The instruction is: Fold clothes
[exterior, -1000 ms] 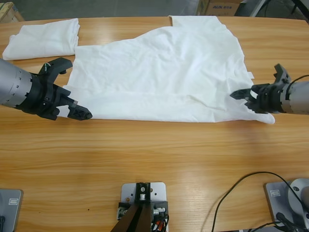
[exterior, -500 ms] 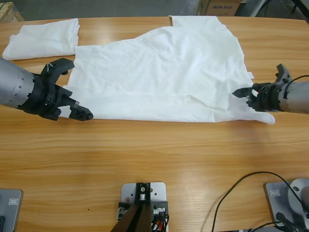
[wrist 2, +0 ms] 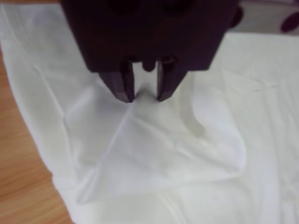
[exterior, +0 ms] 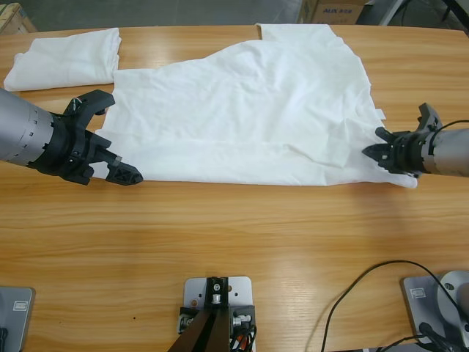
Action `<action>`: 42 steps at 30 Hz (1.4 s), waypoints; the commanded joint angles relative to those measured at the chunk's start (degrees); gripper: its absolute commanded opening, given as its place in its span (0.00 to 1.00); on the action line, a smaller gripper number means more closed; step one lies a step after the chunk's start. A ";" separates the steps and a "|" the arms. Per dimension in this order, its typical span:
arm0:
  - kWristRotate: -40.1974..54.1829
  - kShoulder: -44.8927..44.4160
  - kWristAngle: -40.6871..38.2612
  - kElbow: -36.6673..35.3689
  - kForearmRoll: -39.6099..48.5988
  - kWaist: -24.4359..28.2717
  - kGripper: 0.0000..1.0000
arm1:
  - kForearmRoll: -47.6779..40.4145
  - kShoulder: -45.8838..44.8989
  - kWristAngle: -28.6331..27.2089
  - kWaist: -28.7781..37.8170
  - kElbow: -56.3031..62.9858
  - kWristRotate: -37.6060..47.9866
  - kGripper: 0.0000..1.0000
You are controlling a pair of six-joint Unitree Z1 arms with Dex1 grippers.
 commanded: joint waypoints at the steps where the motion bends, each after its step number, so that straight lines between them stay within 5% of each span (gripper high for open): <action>1: 0.41 1.52 0.80 1.29 0.71 -0.83 0.92 | 1.61 -1.40 -1.43 -0.75 -0.51 -1.92 0.00; 6: 0.41 1.66 0.80 1.13 0.50 -0.94 0.92 | 4.32 -3.16 -1.24 -0.75 -1.52 -2.75 0.00; 11: 0.41 1.89 0.80 1.50 0.43 -1.11 0.92 | 30.77 -13.81 -1.49 -0.95 -14.93 -3.33 0.00; 14: 0.34 2.68 0.80 1.66 0.10 -1.50 0.92 | 38.74 -14.74 1.59 -1.10 -18.72 -3.31 0.00; 24: 0.41 2.27 0.88 1.57 -0.25 -2.08 0.92 | 47.61 -3.60 7.95 -1.21 -22.01 -2.79 0.00; 34: 0.50 0.30 0.88 2.70 -0.11 -2.08 0.92 | 50.44 2.66 2.65 -19.05 -24.70 -4.16 0.00; 42: 0.41 0.16 0.88 3.17 -0.15 -2.08 0.92 | 45.06 12.91 2.17 -18.54 -24.35 -4.65 0.00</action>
